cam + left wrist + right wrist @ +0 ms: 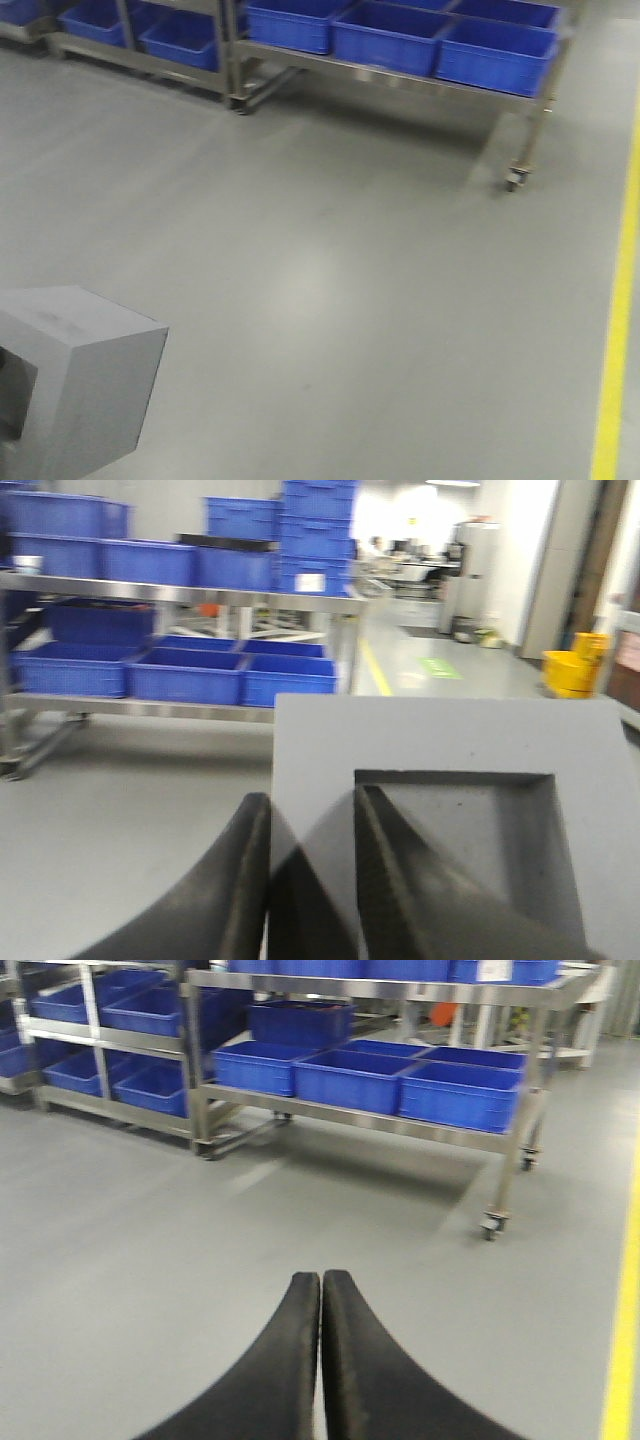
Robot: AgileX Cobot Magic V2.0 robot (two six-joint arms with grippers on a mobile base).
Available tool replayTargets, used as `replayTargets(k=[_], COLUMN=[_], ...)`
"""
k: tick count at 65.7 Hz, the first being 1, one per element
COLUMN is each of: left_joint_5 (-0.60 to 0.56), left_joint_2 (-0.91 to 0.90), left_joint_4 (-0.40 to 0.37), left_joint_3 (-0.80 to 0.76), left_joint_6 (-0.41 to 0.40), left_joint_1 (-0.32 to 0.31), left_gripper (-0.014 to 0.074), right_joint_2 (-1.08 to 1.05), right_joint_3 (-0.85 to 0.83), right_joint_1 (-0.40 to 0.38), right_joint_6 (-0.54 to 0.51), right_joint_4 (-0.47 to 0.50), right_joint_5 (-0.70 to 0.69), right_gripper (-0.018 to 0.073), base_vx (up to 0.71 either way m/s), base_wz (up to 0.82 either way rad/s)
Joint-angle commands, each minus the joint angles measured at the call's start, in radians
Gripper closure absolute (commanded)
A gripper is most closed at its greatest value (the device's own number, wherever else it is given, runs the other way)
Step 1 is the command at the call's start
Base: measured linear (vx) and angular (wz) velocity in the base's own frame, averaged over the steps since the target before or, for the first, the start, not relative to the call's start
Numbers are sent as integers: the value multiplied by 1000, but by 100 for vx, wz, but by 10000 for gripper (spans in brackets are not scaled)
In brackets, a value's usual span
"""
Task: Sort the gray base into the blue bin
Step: 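Drive the base away from the table, holding the block in the left gripper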
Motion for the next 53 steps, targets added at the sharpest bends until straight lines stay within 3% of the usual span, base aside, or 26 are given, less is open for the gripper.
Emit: replayTargets(k=[1,53], left_joint_5=[-108,-108], left_joint_2=[8,8], left_joint_4=[-5,-5], left_joint_3=[-29,-29], left_joint_6=[-7,-7], left_joint_1=[-7,-7], left_gripper=[602,602], right_joint_2=[-12,-12], right_joint_3=[14,14], right_joint_1=[-5,-5], right_joint_6=[-5,-5], right_joint_4=[-6,-6], right_joint_5=[-74,-74], right_gripper=[568,568], base_vx=[2,15], base_wz=[-62,-63])
